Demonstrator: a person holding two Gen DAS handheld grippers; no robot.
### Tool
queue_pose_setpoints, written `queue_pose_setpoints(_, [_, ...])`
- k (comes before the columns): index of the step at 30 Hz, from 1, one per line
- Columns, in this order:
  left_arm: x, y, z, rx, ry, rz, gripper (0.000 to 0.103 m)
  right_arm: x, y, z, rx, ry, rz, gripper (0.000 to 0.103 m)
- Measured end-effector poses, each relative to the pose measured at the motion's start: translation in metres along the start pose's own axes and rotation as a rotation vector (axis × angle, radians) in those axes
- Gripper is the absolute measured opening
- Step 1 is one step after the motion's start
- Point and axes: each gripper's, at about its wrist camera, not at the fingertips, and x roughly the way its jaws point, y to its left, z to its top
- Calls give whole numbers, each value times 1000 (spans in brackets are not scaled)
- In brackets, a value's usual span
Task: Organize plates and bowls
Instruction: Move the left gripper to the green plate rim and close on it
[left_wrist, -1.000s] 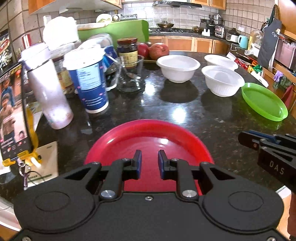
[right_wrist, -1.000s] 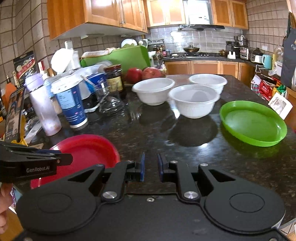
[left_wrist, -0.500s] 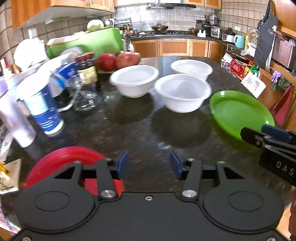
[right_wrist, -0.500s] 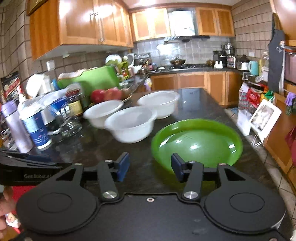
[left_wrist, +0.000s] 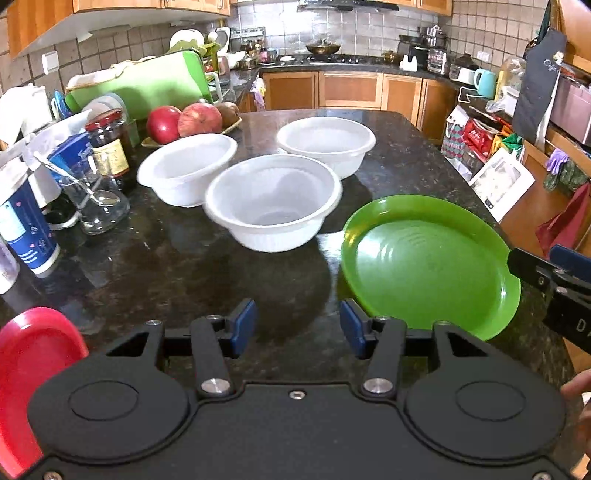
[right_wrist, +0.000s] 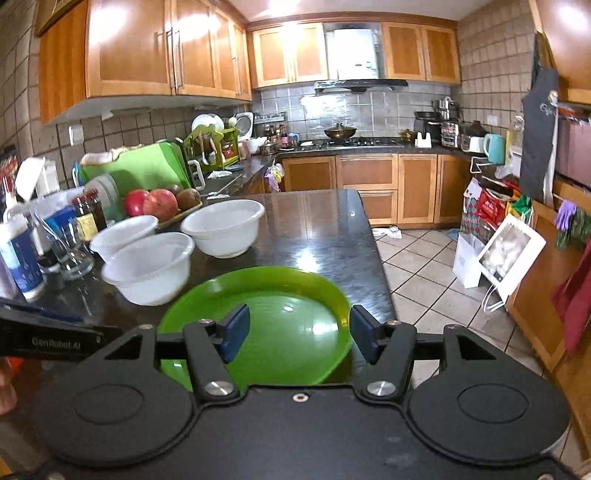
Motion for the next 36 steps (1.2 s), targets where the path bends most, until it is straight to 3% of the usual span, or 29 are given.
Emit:
queue_pose_setpoints(7, [20,-35,8,12,36,26,58,27,-38,8,28,44,36,61])
queue_pose_setpoints(22, [48,-50,20,-22,95,68,58,89,-43,17,-25,106,134,60])
queue_pose_setpoints(31, [52,-47,22,-31,75,62,58,106,-41,11,-40,161,155,32])
queue_pose_setpoints(36, [49,-52,19,-4,51,74,58,106,-42,12,-34,162,150,27])
